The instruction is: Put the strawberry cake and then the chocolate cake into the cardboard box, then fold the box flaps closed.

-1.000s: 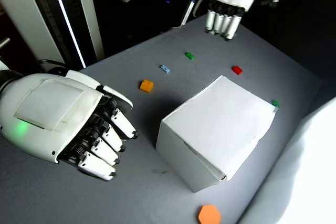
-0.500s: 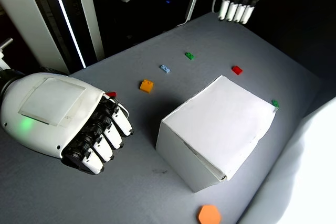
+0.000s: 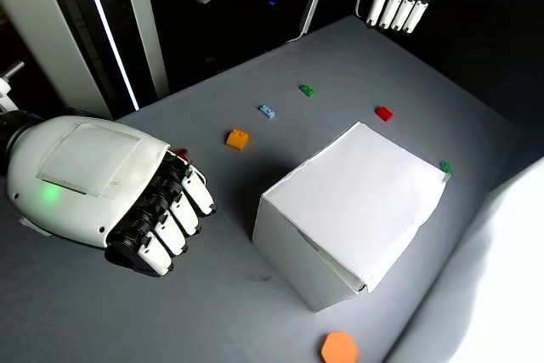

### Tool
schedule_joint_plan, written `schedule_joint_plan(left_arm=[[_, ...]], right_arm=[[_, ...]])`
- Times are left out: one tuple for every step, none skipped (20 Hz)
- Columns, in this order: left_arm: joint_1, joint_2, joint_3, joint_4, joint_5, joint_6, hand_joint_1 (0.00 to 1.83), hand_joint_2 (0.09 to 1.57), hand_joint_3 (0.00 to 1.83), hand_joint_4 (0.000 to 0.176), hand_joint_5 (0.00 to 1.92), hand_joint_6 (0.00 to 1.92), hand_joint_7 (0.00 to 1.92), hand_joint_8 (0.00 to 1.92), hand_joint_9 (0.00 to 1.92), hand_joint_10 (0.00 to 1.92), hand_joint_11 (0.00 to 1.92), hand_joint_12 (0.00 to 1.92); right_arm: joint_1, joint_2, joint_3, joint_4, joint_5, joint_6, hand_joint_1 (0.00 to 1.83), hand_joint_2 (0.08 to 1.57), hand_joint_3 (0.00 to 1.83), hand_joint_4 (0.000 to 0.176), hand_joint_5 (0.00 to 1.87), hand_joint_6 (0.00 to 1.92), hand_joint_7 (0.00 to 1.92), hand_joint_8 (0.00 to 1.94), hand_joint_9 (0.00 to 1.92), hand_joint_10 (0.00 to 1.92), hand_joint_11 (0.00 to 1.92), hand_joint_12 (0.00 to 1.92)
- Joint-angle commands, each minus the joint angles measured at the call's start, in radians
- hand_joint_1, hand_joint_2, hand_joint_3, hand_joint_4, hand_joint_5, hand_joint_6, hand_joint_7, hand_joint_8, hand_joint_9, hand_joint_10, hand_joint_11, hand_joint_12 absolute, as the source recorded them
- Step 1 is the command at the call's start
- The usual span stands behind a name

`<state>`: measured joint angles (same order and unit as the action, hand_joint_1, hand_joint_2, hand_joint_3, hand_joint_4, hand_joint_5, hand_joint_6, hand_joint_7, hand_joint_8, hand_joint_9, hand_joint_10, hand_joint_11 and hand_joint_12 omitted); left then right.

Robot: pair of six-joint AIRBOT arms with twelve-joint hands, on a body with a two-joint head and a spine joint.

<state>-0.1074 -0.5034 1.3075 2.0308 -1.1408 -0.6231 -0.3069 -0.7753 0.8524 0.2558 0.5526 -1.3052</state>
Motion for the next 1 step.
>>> schedule_joint_plan(left_arm=[[-0.01, 0.006, 0.003, -0.08, 0.012, -0.001, 0.5, 1.46, 0.0, 0.0, 1.0, 1.89, 1.16, 1.81, 1.18, 1.92, 1.17, 1.92]], right_arm=[[0.002, 0.011, 0.002, -0.019, 0.1, 0.004, 0.34, 1.53, 0.0, 0.0, 1.05, 1.87, 1.24, 1.93, 1.29, 1.92, 1.31, 1.92]])
